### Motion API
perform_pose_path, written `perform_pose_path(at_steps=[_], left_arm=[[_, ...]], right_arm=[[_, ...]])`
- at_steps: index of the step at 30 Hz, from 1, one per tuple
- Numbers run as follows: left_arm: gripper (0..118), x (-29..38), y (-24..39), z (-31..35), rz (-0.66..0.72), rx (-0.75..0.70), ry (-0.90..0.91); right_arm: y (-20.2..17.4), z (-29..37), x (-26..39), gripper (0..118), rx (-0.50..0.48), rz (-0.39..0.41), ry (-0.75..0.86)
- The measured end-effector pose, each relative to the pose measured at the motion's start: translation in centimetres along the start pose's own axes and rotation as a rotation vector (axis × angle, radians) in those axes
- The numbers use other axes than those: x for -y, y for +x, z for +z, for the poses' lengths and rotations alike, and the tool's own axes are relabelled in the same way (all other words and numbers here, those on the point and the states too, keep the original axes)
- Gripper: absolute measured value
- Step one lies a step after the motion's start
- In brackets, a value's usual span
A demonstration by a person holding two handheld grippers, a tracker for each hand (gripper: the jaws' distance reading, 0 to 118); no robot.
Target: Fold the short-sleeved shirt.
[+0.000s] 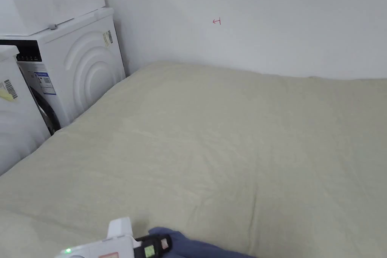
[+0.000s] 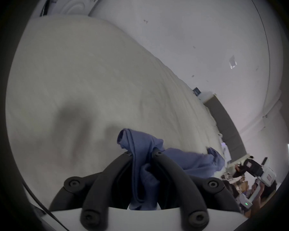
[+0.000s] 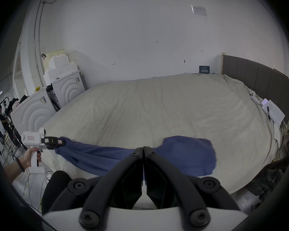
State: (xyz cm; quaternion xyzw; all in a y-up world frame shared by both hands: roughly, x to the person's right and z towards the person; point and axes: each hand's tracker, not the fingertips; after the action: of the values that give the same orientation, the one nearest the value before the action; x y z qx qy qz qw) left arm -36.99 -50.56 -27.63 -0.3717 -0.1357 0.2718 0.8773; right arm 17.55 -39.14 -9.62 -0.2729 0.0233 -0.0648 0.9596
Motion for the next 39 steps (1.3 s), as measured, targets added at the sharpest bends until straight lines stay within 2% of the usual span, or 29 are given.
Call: perform_pose_path(at_steps=[1,3,6,9,13,16,17,19,23,24,26,28,29,30,31,32,34,36,37,38,39], left_arm=[[14,-1.0,0.0,0.5,0.025,-0.003,0.005],[14,-2.9,-0.9,1.5,0.01,-0.104,0.03],[13,-5.1,-1.4,2.5,-0.091,-0.19,0.015],[13,-5.1,3.0,4.0,-0.193,-0.172,0.04],[14,-2.5,11.4,5.1,-0.232,-0.083,0.109],[14,0.5,17.2,2.6,-0.282,-0.074,0.059],[14,1.9,18.9,1.1,-0.334,-0.114,0.038],[14,4.3,21.2,-1.8,-0.396,-0.094,-0.007],[14,8.5,24.2,-7.6,-0.353,-0.018,-0.138],[15,9.4,24.6,-9.0,-0.387,-0.059,-0.172],[23,10.9,25.1,-10.7,-0.433,-0.15,-0.175],[31,11.3,25.0,-11.7,-0.414,-0.118,-0.19],[40,11.3,25.0,-11.5,-0.392,-0.071,-0.191],[61,10.9,25.3,-11.2,-0.38,-0.015,-0.178],[72,10.2,25.8,-10.5,-0.377,0.002,-0.188],[76,9.4,26.0,-9.3,-0.377,0.029,-0.155],[76,7.4,26.0,-6.3,-0.368,0.078,-0.004],[73,5.7,24.9,-3.9,-0.291,0.057,0.082],[66,5.4,23.9,-3.1,-0.236,0.044,0.114],[50,5.2,22.9,-2.7,-0.194,0.056,0.145],[27,5.3,22.0,-2.7,-0.174,0.057,0.152]], right_arm=[[0.1,0.0,0.1,0,0.0,-0.002,-0.002],[0.3,-0.1,0.3,0,-0.003,-0.013,-0.004],[0.7,-0.5,0.7,0,-0.001,-0.035,-0.01],[1.0,-0.8,1.0,0,-0.004,-0.074,-0.01],[1.2,-0.7,1.4,0,-0.016,-0.109,-0.009],[1.3,-0.4,1.7,0,-0.022,-0.115,-0.01],[1.4,-0.2,1.8,0,-0.019,-0.112,-0.008],[1.6,0.3,2.1,0,-0.009,-0.103,-0.007],[2.9,1.2,2.7,0,0.029,-0.114,-0.009],[3.3,1.5,2.9,0,0.038,-0.12,-0.007],[4.1,1.8,3.2,0,0.063,-0.135,-0.015],[4.6,2.5,3.5,0,0.087,-0.141,-0.014],[4.9,2.7,3.7,0,0.094,-0.144,-0.015],[5.2,2.8,3.8,0,0.103,-0.153,-0.013],[5.4,2.9,3.9,0,0.105,-0.164,-0.011],[5.7,2.8,4.1,0,0.103,-0.182,-0.013],[5.8,2.6,4.2,0,0.098,-0.21,-0.009],[5.6,2.6,4.1,0,0.083,-0.212,-0.005],[5.5,2.6,4.1,0,0.081,-0.21,-0.002],[5.2,2.6,3.9,0,0.077,-0.206,0.002],[5.1,2.6,3.8,0,0.066,-0.205,0.003]])
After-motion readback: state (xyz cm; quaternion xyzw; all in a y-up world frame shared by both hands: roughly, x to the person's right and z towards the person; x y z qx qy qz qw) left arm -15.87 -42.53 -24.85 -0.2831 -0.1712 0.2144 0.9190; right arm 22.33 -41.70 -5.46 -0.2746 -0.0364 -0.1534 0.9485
